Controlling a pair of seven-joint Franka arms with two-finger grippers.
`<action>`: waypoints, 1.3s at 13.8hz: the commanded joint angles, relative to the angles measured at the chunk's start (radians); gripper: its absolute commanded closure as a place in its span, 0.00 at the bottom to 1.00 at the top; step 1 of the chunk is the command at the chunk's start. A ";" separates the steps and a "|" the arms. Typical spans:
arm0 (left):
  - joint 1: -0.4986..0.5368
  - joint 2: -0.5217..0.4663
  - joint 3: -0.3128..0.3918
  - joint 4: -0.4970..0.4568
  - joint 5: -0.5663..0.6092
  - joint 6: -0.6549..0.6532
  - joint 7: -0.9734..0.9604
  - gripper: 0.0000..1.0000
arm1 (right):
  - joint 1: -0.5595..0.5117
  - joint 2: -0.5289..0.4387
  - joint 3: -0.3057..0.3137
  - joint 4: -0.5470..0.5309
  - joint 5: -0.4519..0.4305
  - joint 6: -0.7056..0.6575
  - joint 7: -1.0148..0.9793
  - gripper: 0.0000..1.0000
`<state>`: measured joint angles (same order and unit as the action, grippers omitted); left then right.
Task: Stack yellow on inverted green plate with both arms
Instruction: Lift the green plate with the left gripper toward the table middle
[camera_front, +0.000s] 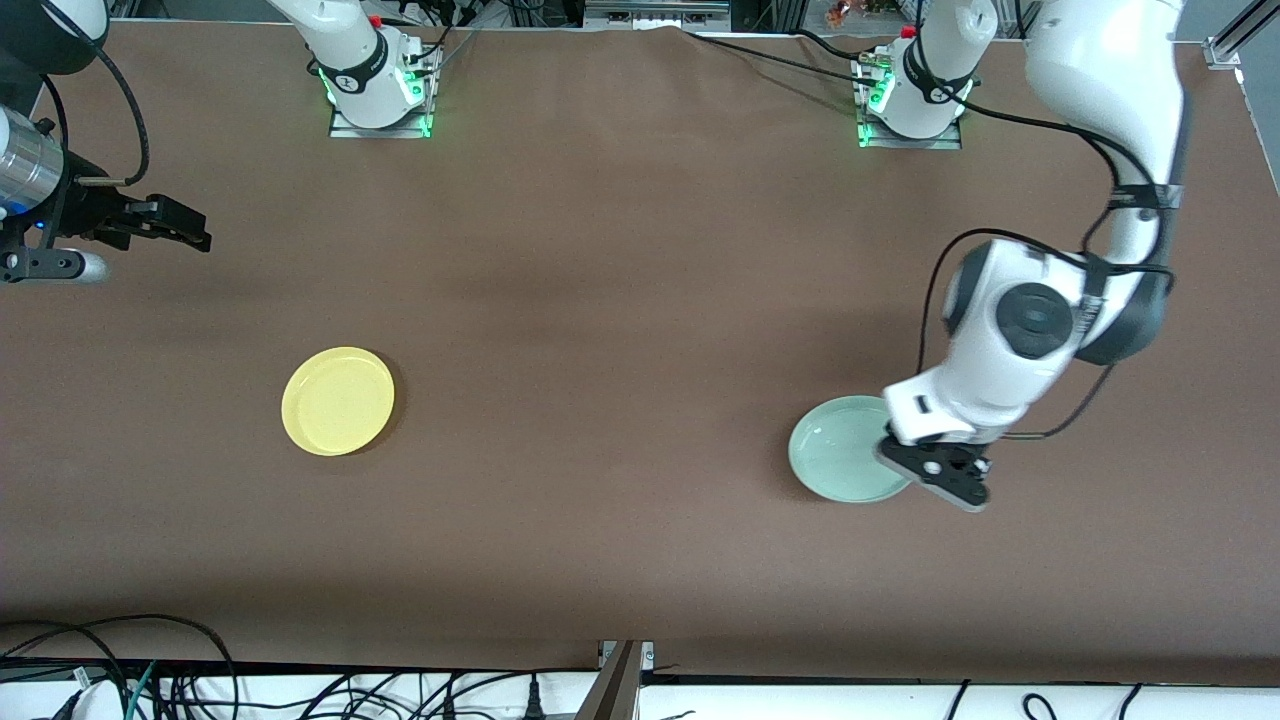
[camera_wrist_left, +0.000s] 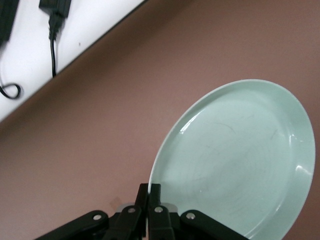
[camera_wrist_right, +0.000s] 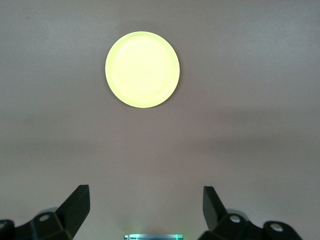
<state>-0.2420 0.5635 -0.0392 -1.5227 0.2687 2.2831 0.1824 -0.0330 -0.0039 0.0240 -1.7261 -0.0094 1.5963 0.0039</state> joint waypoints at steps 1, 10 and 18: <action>-0.103 0.047 0.018 0.070 0.172 -0.004 -0.180 1.00 | 0.004 0.002 -0.001 0.013 0.002 -0.015 0.016 0.00; -0.299 0.122 0.007 0.176 0.609 -0.020 -0.351 1.00 | 0.004 0.002 -0.001 0.013 0.000 -0.015 0.016 0.00; -0.488 0.162 0.006 0.177 0.890 -0.178 -0.593 1.00 | 0.004 0.004 -0.001 0.013 0.000 -0.013 0.016 0.00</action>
<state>-0.6657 0.6869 -0.0452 -1.3805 1.0737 2.1843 -0.3143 -0.0329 -0.0039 0.0241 -1.7261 -0.0094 1.5963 0.0039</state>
